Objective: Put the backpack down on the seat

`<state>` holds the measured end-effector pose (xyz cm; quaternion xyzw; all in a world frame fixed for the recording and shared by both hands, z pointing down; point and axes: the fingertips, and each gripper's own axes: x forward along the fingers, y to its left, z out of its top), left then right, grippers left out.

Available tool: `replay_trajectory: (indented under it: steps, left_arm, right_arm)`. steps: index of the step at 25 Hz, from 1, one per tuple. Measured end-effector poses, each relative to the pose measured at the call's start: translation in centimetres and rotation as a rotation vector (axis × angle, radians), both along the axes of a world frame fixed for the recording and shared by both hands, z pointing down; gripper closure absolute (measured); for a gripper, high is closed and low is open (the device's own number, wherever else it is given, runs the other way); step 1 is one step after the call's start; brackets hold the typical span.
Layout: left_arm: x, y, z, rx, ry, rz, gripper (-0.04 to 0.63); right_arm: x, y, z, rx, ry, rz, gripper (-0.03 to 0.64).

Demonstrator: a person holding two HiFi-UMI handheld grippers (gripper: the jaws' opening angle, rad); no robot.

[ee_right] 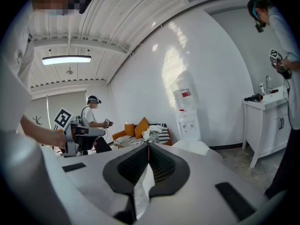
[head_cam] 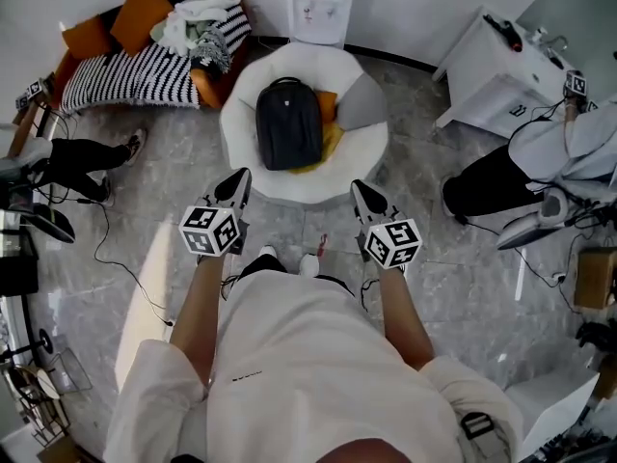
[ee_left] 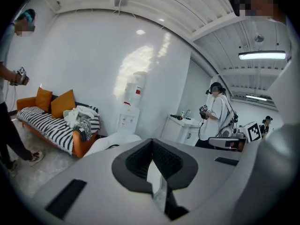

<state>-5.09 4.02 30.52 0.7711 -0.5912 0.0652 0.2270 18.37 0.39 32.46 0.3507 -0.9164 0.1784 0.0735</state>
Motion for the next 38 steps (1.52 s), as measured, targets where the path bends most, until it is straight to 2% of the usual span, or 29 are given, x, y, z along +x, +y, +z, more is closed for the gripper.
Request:
replay_trajectory:
  steps: [9,15,23,38]
  left_arm:
    - [-0.9,0.0,-1.9,0.052,0.007,0.046,0.578]
    - [-3.8,-0.2,-3.5,0.076,0.008,0.065,0.578]
    - [-7.1,-0.1,-5.2,0.101,-0.01,0.087,0.578]
    - [-8.6,-0.3,-7.0,0.173,-0.039,0.121,0.578]
  right_arm:
    - [-2.0,1.3,-2.0,0.039,0.024,-0.026,0.592]
    - [-3.2,2.0,-3.7,0.038,0.006,-0.008,0.592]
    - [-4.0,2.6,-6.5,0.069,-0.033,0.064,0.592]
    - [-4.9,2.4,-9.8,0.136,-0.046,0.127,0.592]
